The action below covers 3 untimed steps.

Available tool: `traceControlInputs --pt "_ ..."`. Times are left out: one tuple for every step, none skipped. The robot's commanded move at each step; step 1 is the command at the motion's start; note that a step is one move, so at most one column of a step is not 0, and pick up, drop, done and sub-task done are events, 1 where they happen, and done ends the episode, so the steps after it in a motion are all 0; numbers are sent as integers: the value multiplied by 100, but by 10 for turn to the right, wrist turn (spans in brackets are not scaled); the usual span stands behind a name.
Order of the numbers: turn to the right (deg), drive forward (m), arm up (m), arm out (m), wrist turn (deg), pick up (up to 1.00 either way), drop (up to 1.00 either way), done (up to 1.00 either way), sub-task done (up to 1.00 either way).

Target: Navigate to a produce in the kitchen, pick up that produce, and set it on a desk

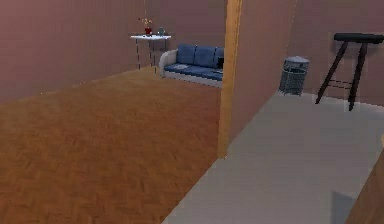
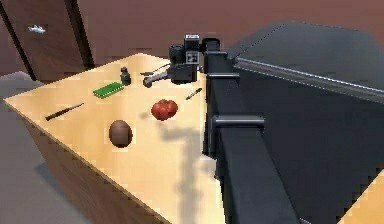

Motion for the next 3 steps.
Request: traceControlInputs --pt "0 0 -12 0 0 0 0 0 0" --pt "0 0 0 0 0 100 0 0 0" --pt "0 0 10 0 0 0 0 0 0"
